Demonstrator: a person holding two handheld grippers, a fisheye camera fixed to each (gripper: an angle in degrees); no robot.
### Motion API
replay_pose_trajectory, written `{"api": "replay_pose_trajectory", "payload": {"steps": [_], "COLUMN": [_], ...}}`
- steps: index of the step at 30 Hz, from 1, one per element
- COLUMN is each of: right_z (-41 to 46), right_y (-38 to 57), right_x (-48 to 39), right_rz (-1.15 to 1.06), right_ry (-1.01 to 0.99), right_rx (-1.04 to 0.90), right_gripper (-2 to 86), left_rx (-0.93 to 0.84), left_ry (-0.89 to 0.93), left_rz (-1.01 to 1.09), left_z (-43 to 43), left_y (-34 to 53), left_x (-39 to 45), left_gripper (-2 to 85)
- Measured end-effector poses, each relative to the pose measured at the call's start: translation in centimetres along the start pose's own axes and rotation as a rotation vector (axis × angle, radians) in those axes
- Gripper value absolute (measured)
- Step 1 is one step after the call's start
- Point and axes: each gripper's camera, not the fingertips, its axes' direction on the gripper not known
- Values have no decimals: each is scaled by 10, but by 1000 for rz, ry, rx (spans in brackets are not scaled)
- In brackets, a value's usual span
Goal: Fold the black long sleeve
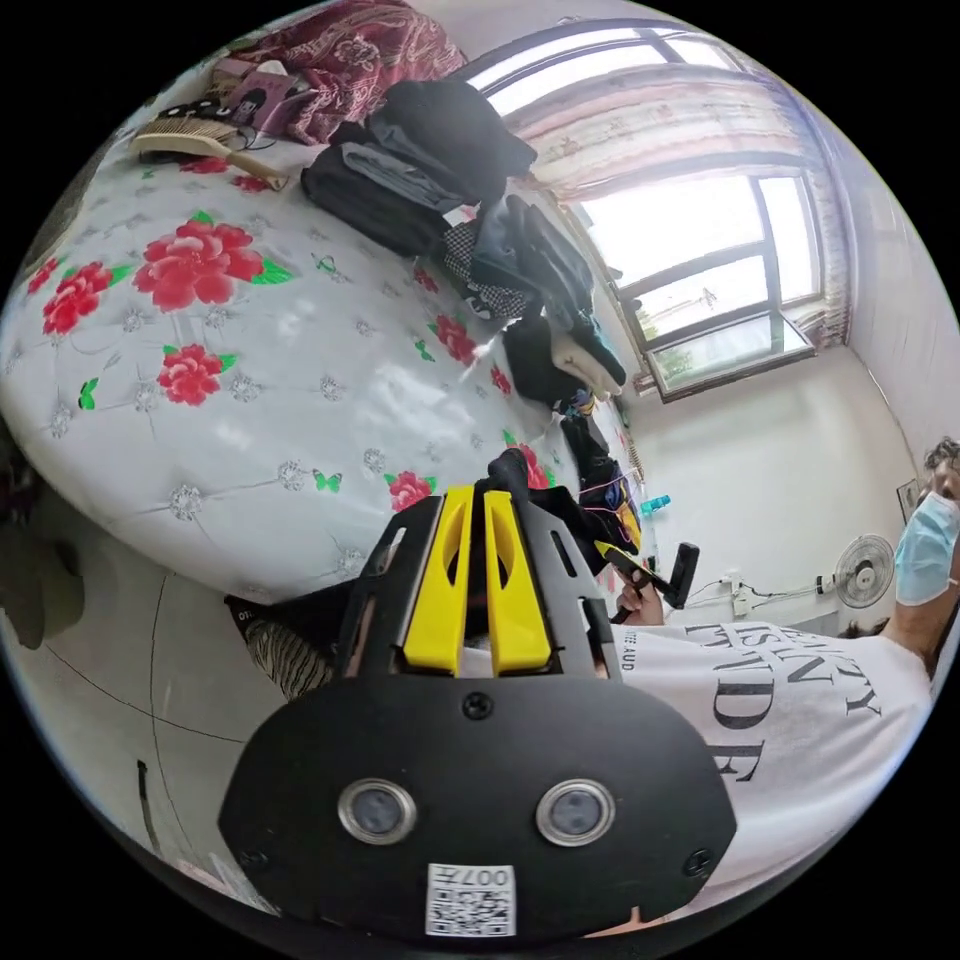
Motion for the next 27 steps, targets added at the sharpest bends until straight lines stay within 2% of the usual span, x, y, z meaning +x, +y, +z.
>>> {"api": "replay_pose_trajectory", "payload": {"steps": [3,6,8,11,13,16,19,23,27], "right_z": [-38,-76,-78,-52,-30,8,46,57,60], "right_y": [-37,-113,-193,-270,-284,-251,-173,-81,-83], "right_x": [-28,-67,-97,-113,-110,-83,-35,17,8], "right_rz": [-60,-199,-282,-224,-188,-62,147,437,388], "right_ry": [-19,4,45,97,92,77,99,87,123], "right_rx": [132,311,370,328,239,143,19,-99,-113], "right_gripper": [4,8,15,32,41,53,56,50,49], "left_rx": [36,131,208,266,329,336,137,-167,-267], "left_ry": [-3,29,-67,-270,-376,-423,-472,-535,-582], "left_rz": [113,265,325,226,144,131,151,45,34], "left_z": [-28,-56,-66,-55,-52,-31,20,73,89], "left_y": [-42,-121,-208,-298,-315,-289,-223,-106,-59], "left_x": [23,51,71,72,60,30,-22,-96,-113], "left_gripper": [-6,-2,9,26,20,40,60,79,95]}}
